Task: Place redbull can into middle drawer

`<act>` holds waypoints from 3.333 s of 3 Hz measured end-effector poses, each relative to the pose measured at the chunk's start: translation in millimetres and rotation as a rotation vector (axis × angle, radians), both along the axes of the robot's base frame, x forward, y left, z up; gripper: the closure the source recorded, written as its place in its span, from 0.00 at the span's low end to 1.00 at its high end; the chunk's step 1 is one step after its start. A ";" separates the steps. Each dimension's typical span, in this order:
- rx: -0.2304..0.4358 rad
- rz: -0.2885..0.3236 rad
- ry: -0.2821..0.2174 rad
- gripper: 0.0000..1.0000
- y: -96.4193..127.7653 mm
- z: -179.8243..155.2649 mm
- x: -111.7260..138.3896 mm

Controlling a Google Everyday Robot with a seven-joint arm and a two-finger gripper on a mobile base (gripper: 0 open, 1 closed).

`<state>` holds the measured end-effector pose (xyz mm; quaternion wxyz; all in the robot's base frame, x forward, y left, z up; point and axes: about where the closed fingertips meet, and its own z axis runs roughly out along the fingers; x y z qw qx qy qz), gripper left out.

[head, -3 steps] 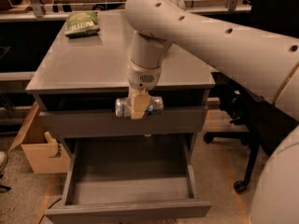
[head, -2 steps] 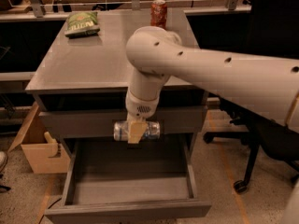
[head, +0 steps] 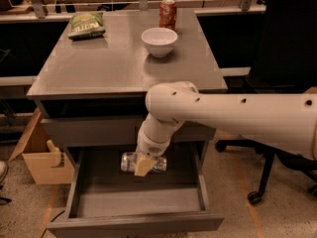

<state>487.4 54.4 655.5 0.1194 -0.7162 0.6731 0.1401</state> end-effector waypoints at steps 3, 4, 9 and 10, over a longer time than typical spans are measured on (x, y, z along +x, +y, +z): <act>0.058 -0.011 -0.040 1.00 13.8 -6.7 16.1; 0.082 0.005 -0.024 1.00 16.2 -42.4 17.3; 0.166 -0.053 0.003 1.00 26.4 -212.2 29.6; 0.174 -0.072 0.005 1.00 27.7 -242.2 37.4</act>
Offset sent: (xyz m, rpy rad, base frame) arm 0.0133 0.0096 0.0017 0.0416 -0.0524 -0.0236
